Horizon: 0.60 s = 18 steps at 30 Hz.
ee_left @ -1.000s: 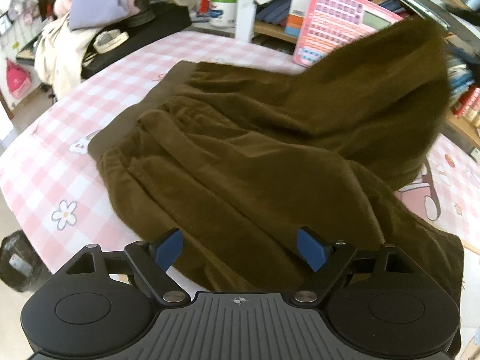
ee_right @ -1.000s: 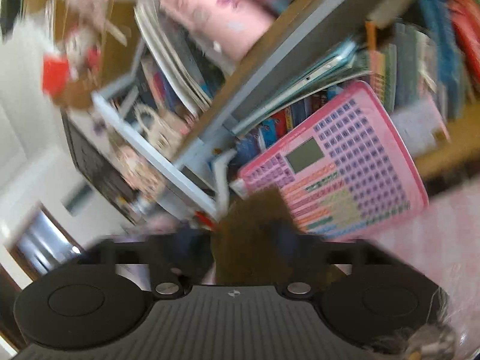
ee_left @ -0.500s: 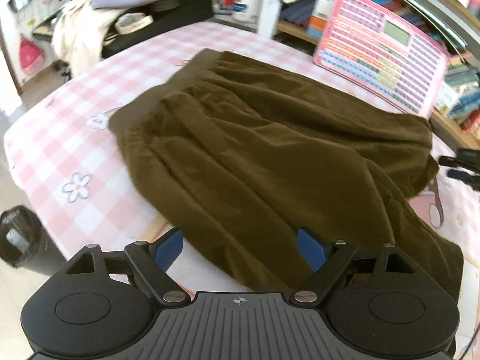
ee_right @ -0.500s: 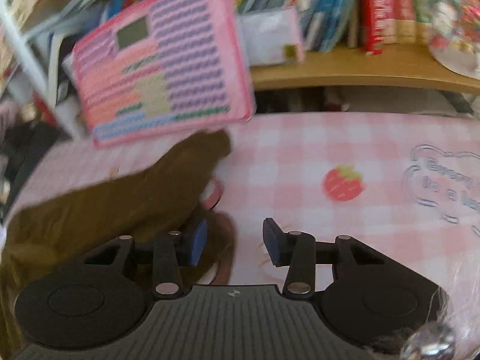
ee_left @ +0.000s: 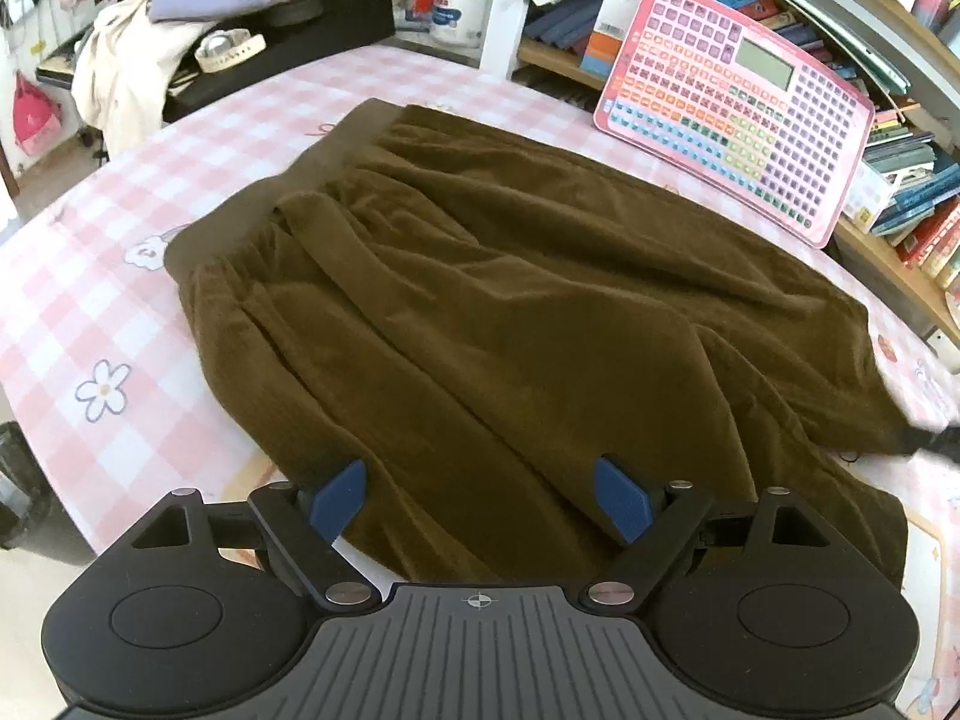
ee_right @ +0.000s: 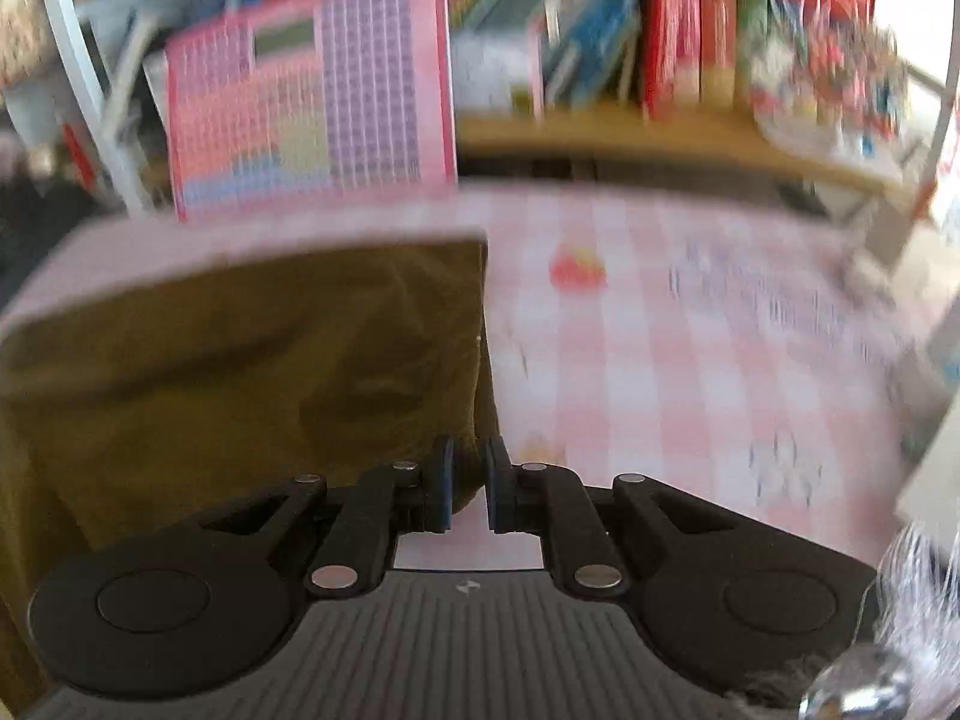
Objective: Fold clothes
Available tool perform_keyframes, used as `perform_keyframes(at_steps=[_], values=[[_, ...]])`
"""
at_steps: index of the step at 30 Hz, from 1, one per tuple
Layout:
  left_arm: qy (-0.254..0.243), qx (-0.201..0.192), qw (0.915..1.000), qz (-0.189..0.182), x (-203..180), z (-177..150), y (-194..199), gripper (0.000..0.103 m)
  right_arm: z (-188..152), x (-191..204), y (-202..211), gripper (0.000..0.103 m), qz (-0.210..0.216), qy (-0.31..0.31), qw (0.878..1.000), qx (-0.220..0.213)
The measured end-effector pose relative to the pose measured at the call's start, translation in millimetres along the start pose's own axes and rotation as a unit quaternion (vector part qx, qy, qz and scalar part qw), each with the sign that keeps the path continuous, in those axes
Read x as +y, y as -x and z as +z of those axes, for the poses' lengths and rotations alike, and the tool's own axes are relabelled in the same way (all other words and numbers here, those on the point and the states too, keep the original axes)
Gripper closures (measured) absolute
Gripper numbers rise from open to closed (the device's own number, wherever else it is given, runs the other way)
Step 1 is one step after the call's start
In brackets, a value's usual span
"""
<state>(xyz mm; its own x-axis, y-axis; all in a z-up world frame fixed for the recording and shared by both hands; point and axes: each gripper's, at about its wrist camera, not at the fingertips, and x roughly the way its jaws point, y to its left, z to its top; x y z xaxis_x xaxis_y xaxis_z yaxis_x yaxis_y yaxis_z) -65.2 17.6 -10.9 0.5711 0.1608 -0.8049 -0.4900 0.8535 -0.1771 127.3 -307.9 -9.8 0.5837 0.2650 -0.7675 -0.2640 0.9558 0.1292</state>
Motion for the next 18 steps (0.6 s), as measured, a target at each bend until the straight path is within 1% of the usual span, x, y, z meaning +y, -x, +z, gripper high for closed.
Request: perform_keyframes(at_steps=[2, 5, 11, 13, 15, 17, 18], values=[[-0.007, -0.003, 1.0000, -0.005, -1.5, -0.3, 2.4, 0.017, -5.4, -3.1, -8.0, 0.093, -0.006, -0.010, 1.000, 0.005], [-0.010, -0.005, 0.9999, -0.003, 1.6, -3.1, 7.0, 0.017, -1.1, -5.2, -13.2, 0.093, -0.010, -0.013, 1.000, -0.004], [0.018, -0.012, 0.9997, 0.009, 20.2, -6.1, 15.1, 0.017, 13.3, -7.4, -28.6, 0.093, -0.023, -0.013, 0.999, -0.019], [0.018, -0.013, 0.9997, 0.009, 21.9, -6.7, 16.7, 0.017, 18.6, -6.7, -34.6, 0.092, -0.026, -0.013, 0.999, -0.020], [0.017, -0.015, 0.9997, 0.009, 23.2, -7.4, 18.3, 0.017, 21.2, -6.5, -35.0, 0.089, -0.024, -0.010, 1.000, -0.015], [0.016, -0.017, 0.9997, 0.009, 25.2, -7.1, 19.0, 0.017, 19.5, -9.0, -29.6, 0.075, -0.011, -0.008, 1.000, -0.008], [0.017, -0.018, 0.9996, 0.010, 26.6, -6.4, 18.8, 0.017, 16.7, -10.0, -24.1, 0.074, -0.006, -0.006, 1.000, -0.009]])
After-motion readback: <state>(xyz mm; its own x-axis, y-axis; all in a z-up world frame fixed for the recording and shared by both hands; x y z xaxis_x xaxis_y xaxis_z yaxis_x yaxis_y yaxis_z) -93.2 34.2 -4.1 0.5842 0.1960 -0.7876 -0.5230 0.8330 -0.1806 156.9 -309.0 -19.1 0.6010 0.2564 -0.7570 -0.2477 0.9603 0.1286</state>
